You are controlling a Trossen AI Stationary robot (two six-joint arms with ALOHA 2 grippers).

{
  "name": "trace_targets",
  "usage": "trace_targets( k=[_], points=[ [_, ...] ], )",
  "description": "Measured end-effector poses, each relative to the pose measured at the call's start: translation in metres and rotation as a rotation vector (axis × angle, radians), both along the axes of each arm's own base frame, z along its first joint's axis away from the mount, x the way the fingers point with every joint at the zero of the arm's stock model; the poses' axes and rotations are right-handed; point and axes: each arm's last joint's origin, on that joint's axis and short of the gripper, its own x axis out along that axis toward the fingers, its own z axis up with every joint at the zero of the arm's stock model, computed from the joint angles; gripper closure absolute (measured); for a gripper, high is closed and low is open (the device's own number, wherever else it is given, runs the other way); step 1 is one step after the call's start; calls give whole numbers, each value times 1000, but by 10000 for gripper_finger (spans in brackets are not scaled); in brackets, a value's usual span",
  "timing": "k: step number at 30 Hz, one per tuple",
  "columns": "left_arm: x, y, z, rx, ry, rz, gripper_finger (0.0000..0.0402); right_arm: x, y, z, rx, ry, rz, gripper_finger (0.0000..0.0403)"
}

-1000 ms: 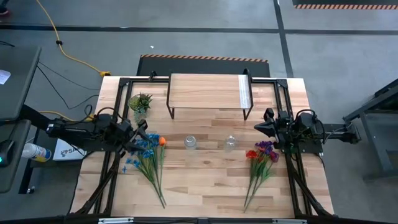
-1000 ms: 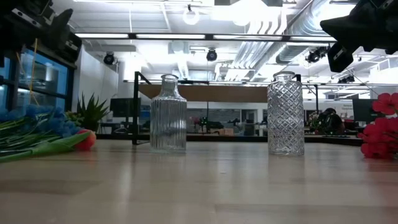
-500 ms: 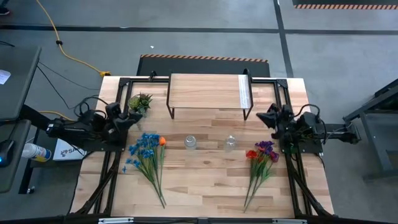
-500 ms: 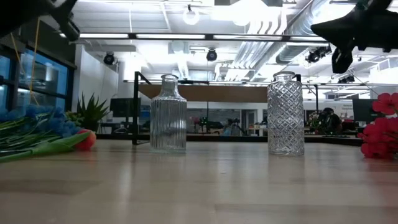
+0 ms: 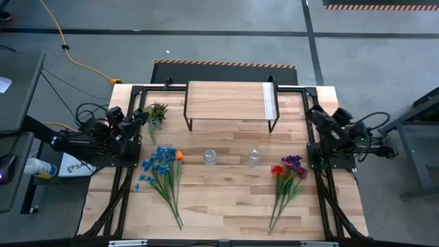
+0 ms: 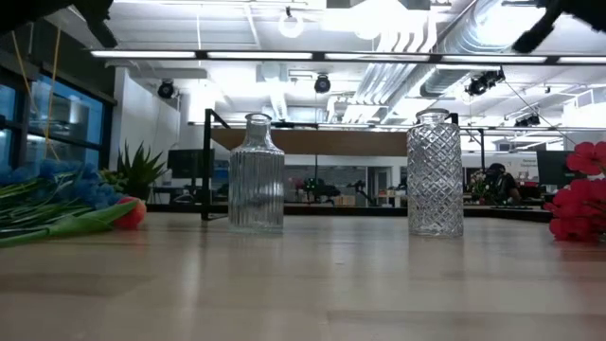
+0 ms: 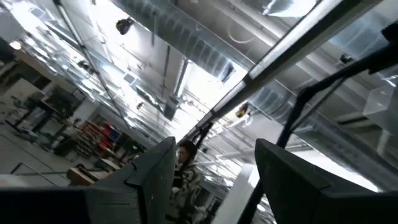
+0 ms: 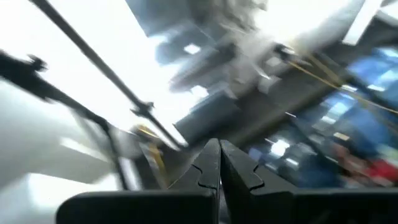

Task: Pick and place flowers into a vace then onto a shelf
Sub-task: Put the orange flowers into the right transparent flower vase

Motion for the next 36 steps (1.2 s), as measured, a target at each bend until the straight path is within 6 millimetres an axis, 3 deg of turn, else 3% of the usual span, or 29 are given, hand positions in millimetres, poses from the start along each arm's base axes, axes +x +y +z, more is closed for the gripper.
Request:
trace_targets(
  k=[4, 7, 10, 14, 19, 27, 31, 36],
  points=[
    [-3, -1, 7, -11, -17, -58, 149, -13, 2, 13, -85, -147, 19, 402],
    [-6, -2, 20, 34, -4, -78, 149, -27, 4, 34, -173, -233, 7, 402],
    [-14, -2, 47, 98, 11, -78, 149, -44, 7, 67, -301, -302, 3, 402],
    [-20, -4, 87, 170, 158, -103, 149, -62, 12, 122, -489, -269, -3, 402],
    [-18, -4, 134, 166, 427, -131, 149, -66, 12, 190, -554, -86, -9, 402],
    [13, -7, 171, 37, 876, -231, 149, -39, 12, 273, -588, 278, 48, 402],
    [31, -9, 176, 23, 979, -262, 149, -33, 12, 299, -569, 455, 83, 402],
    [39, -10, 175, 41, 1039, -275, 149, -25, 9, 305, -381, 785, 152, 402]
  ],
)
